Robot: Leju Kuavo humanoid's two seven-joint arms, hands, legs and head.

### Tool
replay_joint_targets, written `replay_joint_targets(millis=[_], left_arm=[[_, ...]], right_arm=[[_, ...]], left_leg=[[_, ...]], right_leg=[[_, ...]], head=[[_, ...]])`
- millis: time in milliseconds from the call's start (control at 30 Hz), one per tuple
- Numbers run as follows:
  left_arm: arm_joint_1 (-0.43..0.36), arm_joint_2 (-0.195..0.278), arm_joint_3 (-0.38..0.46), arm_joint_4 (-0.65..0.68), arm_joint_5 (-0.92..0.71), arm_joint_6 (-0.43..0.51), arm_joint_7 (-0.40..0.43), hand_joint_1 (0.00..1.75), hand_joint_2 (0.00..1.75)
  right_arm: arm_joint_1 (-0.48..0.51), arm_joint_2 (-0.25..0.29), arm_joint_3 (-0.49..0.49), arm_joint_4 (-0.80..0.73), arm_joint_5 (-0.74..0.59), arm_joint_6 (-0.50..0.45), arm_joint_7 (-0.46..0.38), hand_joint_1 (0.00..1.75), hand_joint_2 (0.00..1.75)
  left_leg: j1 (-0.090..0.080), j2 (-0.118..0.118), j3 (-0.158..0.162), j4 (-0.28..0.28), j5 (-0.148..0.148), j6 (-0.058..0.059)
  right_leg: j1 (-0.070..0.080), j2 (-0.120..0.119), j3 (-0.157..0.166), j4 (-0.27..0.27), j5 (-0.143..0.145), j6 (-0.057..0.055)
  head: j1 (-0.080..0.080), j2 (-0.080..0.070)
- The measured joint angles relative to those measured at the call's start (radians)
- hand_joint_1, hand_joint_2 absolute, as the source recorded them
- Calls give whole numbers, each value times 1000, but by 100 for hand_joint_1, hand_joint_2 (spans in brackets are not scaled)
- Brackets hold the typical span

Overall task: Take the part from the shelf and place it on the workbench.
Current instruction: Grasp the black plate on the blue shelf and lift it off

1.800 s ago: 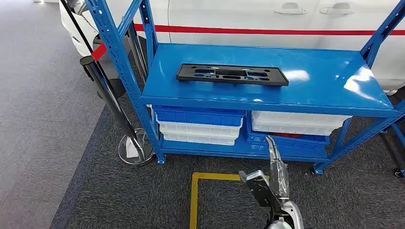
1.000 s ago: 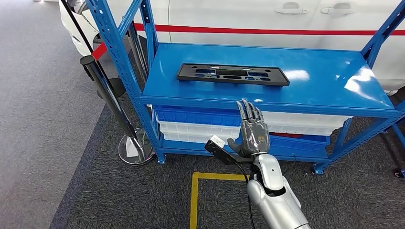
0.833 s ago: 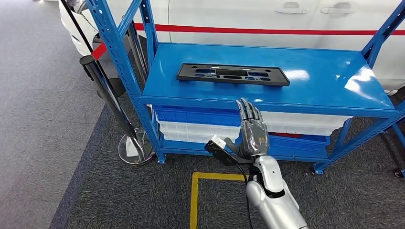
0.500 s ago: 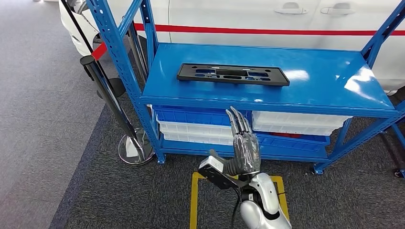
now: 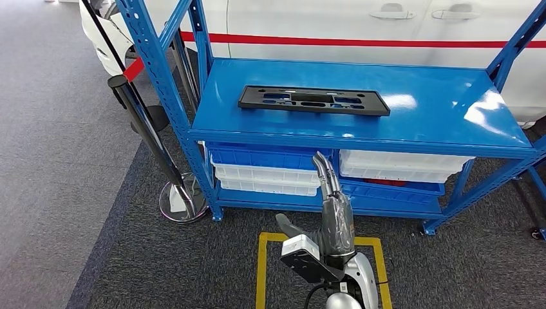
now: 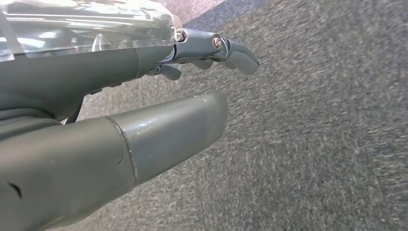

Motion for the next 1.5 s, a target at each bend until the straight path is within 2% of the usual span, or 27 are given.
replay_joint_targets(millis=[200, 333, 400, 467, 533, 567, 633, 667, 700, 767, 800, 867, 933, 1000, 1033, 1067, 1100, 1133, 1167, 1200, 1233, 1267, 1333, 1400, 1433, 1467, 1500], left_arm=[[-1, 0, 9, 1, 6, -34, 16, 0, 0], [-2, 0, 13, 1, 13, -36, 21, 0, 0], [-3, 0, 15, 1, 13, -36, 22, 0, 0], [-2, 0, 16, 1, 13, -37, 22, 0, 0], [0, 0, 17, 1, 12, -39, 22, 0, 0], [1, 0, 18, 1, 12, -41, 22, 0, 0], [1, -2, 20, 2, 11, -47, 23, 0, 0], [1, -3, 21, 4, 10, -50, 24, 0, 0], [0, -4, 21, 5, 8, -53, 27, 0, 0], [-3, -5, 22, 7, 5, -56, 37, 0, 0], [-5, -5, 22, 7, 4, -57, 43, 0, 0], [-10, -5, 22, 8, 3, -60, 52, 0, 0], [-12, -5, 22, 9, 3, -63, 60, 0, 0], [-6, -4, 23, 9, 3, -65, 65, 0, 0], [-3, -3, 24, 9, 3, -66, 66, 0, 0], [0, -3, 24, 9, 4, -67, 66, 0, 0], [2, -2, 24, 9, 4, -67, 67, 0, 0], [5, -2, 24, 10, 3, -68, 68, 0, 0], [8, -2, 25, 11, 3, -69, 70, 0, 0], [10, -2, 25, 12, 3, -70, 71, 0, 0], [11, -2, 25, 14, 2, -71, 73, 0, 0], [8, -2, 26, 15, 2, -72, 75, 0, 0], [-1, -2, 26, 15, 2, -71, 73, 0, 0], [-7, -1, 26, 15, 3, -75, 64, 0, 0], [-7, -1, 26, 15, 2, -78, 60, 0, 0], [-7, -1, 26, 15, -1, -81, 56, 0, 0], [-7, -1, 26, 15, -4, -85, 55, 0, 0]], right_arm=[[2, -1, 3, -3, 0, 3, -1, 0, 175], [3, -1, 6, -4, 0, 3, -2, 0, 175], [3, -2, 7, -6, 1, 3, -3, 0, 175], [7, -4, 7, -7, 1, 3, -3, 0, 175], [14, -7, 7, -7, 1, 4, -3, 0, 175], [16, -9, 7, -7, 1, 5, -2, 0, 175], [18, -10, 7, -7, 2, 6, -2, 0, 175], [18, -11, 7, -6, 2, 8, -2, 0, 175], [18, -12, 8, -6, 2, 10, -2, 0, 175], [21, -12, 8, -7, 2, 16, -2, 0, 175], [22, -12, 9, -8, 3, 18, -2, 0, 175], [23, -10, 13, -10, 3, 21, -2, 0, 175], [25, -8, 18, -10, 3, 22, -2, 0, 175], [28, -7, 23, -9, 3, 23, -3, 0, 175], [29, -7, 24, -9, 3, 23, -2, 0, 175], [30, -7, 24, -8, 3, 23, -2, 0, 175], [31, -7, 25, -7, 3, 23, -2, 0, 175], [34, -7, 26, -6, 3, 24, -2, 0, 175], [37, -7, 26, -4, 3, 25, -2, 0, 175], [40, -7, 27, -2, 3, 27, -2, 0, 175], [43, -6, 29, -1, 3, 28, -1, 0, 175], [44, -4, 30, -1, 3, 29, -2, 0, 175], [43, 1, 34, -4, 4, 30, -3, 0, 175], [43, 4, 36, -5, 3, 32, 3, 0, 87], [44, 3, 37, -2, 6, 39, 16, 0, 44], [41, 1, 37, 2, 17, 51, 39, 0, 0], [35, -2, 37, 10, 37, 67, 69, 0, 0]], left_leg=[[-5, 0, -4, 5, -1, 2], [1, 0, 0, -8, 10, 19], [4, -1, 5, -16, 13, 28], [3, -3, 4, -17, 6, 32], [2, -3, 13, -17, -4, 30], [2, -3, 23, -17, -11, 28], [3, -3, 47, -18, -29, 23], [4, -2, 57, -19, -37, 18], [6, 0, 62, -20, -45, 12], [10, 3, 75, -17, -47, -4], [10, 4, 75, -3, -41, -10], [13, -4, 28, 98, -3, -21], [21, -16, -75, 249, -3, -34], [30, -20, -166, 321, -87, -48], [35, -20, -196, 317, -135, -55], [39, -20, -218, 290, -162, -62], [44, -19, -233, 244, -150, -70], [50, -18, -244, 185, -82, -77], [54, -13, -252, 128, 19, -80], [55, -10, -256, 93, 106, -77], [54, -7, -257, 78, 165, -69], [52, -6, -254, 80, 178, -58], [51, -11, -235, 83, 154, -35], [50, -15, -201, 63, 139, -17], [48, -17, -181, 52, 130, -12], [45, -19, -159, 42, 118, -8], [41, -21, -138, 35, 106, -6]], right_leg=[[-7, 0, 0, -3, 4, 7], [-8, 1, -9, 20, 7, 24], [-7, 4, -52, 97, -36, 24], [-6, 7, -127, 228, -83, 20], [-5, 8, -174, 286, -73, 14], [-3, 8, -170, 257, -40, 10], [4, 5, -128, 131, 44, -4], [11, 2, -109, 77, 63, -10], [16, 0, -97, 42, 67, -16], [24, -1, -81, 15, 43, -25], [20, 1, -66, 5, 37, -29], [10, 5, -26, -17, 22, -38], [3, 7, 20, -40, 2, -39], [-5, 14, 67, -55, -25, -34], [-11, 19, 93, -60, -41, -29], [-17, 24, 121, -63, -59, -23], [-24, 27, 149, -64, -80, -17], [-29, 28, 174, -65, -103, -9], [-31, 30, 199, -62, -127, 0], [-31, 32, 219, -63, -149, 10], [-29, 33, 238, -67, -164, 21], [-28, 35, 250, -63, -167, 31], [-30, 33, 223, 6, -126, 46], [-30, 26, 127, 155, -87, 49], [-28, 22, 75, 217, -101, 47], [-23, 21, 28, 256, -142, 44], [-18, 20, -12, 272, -196, 40]], head=[[-1, 0], [0, 0], [2, 0], [3, 0], [4, 0], [4, 0], [3, 0], [0, 0], [0, 0], [1, 0], [2, 0], [-1, 0], [-7, 0], [-11, 0], [-13, 0], [-15, 0], [-17, 0], [-20, 0], [-25, 0], [-28, 0], [-30, 0], [-31, 0], [-27, 0], [-25, 0], [-23, 0], [-23, 0], [-22, 0]])
